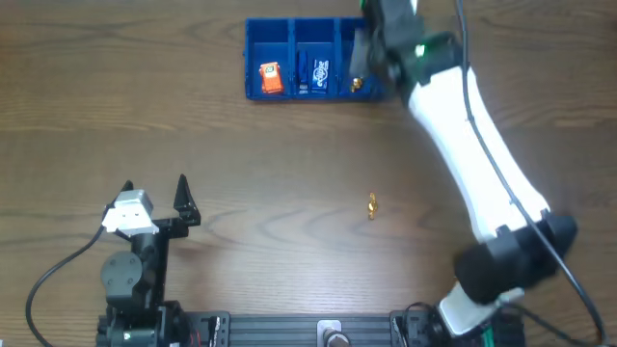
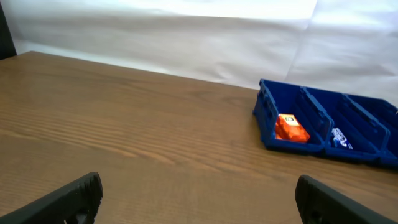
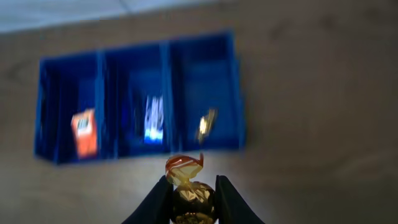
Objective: Sort Candies Into Trays
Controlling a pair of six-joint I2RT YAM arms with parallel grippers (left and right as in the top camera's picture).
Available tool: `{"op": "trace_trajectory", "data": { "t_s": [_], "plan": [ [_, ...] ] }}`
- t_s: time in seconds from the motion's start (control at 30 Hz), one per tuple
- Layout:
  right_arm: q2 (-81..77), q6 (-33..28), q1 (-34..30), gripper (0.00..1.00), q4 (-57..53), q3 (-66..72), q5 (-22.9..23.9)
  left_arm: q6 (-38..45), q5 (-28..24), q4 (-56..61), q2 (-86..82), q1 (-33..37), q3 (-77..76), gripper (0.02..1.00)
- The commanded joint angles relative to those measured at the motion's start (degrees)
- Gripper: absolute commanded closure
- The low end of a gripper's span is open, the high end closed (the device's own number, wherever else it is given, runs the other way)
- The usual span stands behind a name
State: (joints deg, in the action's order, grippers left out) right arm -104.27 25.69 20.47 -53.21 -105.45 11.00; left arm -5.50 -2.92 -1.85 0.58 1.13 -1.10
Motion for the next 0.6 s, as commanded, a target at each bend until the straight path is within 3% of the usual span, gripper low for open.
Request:
{"op": "trace_trajectory", "data": {
  "t_s": [0.03,0.4,0.6],
  "plan": [
    [-11.04,-8.02,-1.44,0.814,0.26,-8.98,0.98,0.81,0.50,-2.51,-0.37,0.35,0.83,0.020],
    [-20.24,-8.20,-3.72,0.796,5.64,-9.60,-0.02,0.81,0.50,-2.51,-0.37,0.35,0.83,0.020],
    [-21.24,-8.22,-3.63,0.643,6.60,-9.60,-0.76,0.81,0.50,-2.51,-0.37,0.35,0.83,0.020]
  ]
}}
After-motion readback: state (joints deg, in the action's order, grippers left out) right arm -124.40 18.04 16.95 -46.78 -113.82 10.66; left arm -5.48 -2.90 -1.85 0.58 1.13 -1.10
